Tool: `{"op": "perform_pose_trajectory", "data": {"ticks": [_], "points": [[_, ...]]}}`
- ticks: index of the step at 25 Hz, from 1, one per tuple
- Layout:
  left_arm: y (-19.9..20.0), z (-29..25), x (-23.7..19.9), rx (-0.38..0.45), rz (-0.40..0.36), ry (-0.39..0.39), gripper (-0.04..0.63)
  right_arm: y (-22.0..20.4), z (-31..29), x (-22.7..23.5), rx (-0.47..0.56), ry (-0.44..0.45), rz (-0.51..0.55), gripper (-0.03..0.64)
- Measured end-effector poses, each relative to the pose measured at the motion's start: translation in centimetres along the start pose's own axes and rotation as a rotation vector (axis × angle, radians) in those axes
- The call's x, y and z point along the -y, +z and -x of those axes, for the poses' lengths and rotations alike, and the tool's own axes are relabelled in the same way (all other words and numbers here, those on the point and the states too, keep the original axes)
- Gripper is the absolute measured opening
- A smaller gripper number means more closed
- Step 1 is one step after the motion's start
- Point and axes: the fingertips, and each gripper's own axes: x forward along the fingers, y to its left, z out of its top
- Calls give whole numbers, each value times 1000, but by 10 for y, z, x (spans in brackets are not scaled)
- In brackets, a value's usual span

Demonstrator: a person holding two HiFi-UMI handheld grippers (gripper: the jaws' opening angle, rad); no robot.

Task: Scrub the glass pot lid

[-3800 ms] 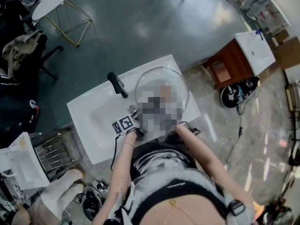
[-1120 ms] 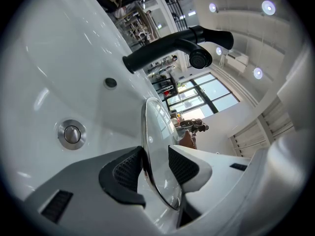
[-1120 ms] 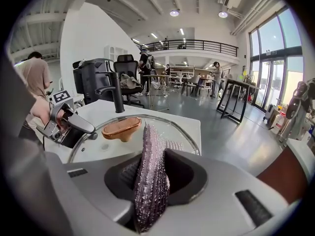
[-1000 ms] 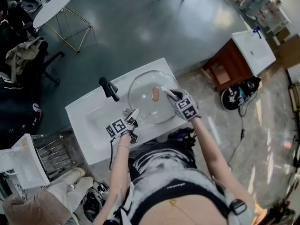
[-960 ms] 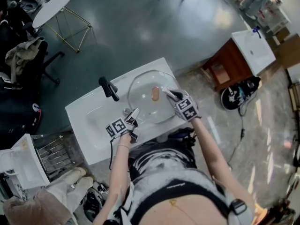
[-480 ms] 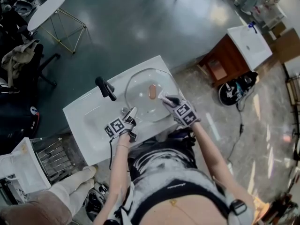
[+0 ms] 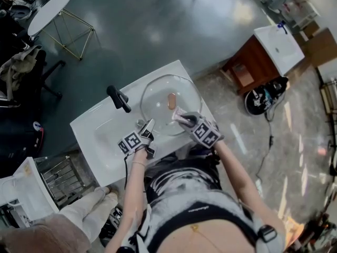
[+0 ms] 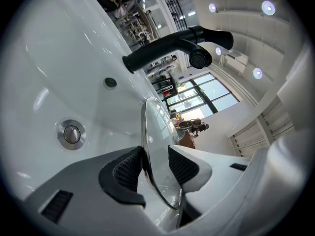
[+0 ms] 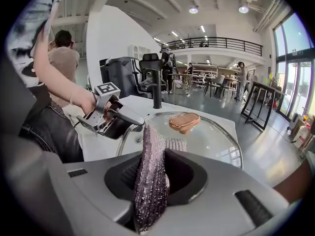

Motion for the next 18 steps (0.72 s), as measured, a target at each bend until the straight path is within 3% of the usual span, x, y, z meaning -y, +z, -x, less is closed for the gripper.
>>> {"op": "perform_pose_trajectory", "data": {"ticks": [8, 18], "points": [[-2, 1, 0, -5, 0, 0, 169, 17, -16, -34, -8, 86, 76, 98], [-1, 0, 0, 16, 3, 5, 166, 51, -42, -29, -10, -4, 35, 98]]}}
